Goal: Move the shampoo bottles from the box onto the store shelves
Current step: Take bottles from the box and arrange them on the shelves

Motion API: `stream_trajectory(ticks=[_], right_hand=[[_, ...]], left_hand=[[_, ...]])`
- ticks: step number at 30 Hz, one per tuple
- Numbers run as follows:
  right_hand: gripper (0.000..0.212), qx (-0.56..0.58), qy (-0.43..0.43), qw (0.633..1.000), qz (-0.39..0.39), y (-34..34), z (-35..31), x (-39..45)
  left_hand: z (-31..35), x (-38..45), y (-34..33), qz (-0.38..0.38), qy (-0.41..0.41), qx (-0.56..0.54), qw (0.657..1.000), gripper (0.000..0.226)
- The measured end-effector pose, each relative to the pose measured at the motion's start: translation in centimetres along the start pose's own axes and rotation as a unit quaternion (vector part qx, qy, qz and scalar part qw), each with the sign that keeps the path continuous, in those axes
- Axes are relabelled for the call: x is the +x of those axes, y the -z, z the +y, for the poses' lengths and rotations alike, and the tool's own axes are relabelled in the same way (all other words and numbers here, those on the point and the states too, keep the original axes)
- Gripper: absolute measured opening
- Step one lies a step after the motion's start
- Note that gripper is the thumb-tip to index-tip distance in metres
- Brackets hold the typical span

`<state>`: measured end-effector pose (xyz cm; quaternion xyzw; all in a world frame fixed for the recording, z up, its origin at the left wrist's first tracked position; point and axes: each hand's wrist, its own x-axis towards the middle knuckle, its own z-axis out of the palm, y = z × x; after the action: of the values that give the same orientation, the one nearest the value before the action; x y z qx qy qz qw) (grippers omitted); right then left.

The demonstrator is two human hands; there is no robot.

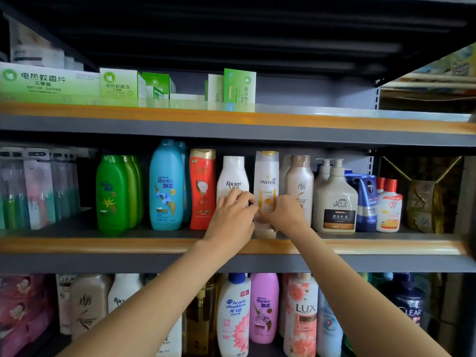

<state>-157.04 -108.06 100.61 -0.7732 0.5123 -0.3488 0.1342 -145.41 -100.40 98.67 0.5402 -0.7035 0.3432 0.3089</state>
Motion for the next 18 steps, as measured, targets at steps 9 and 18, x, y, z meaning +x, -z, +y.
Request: stream_trajectory(ticks=[9,18], right_hand=[[0.043,-0.002,0.009,1.000,-0.024,1.4,0.3,-0.7],[0.034,0.017,0.023,0.998,-0.055,1.7,0.5,-1.3]], left_hand=[[-0.2,-0.7,0.0,-0.035,-0.001,-0.047,0.998,0.036],[0.3,-0.5,-0.3,0.012,0.002,0.005,1.000,0.031]])
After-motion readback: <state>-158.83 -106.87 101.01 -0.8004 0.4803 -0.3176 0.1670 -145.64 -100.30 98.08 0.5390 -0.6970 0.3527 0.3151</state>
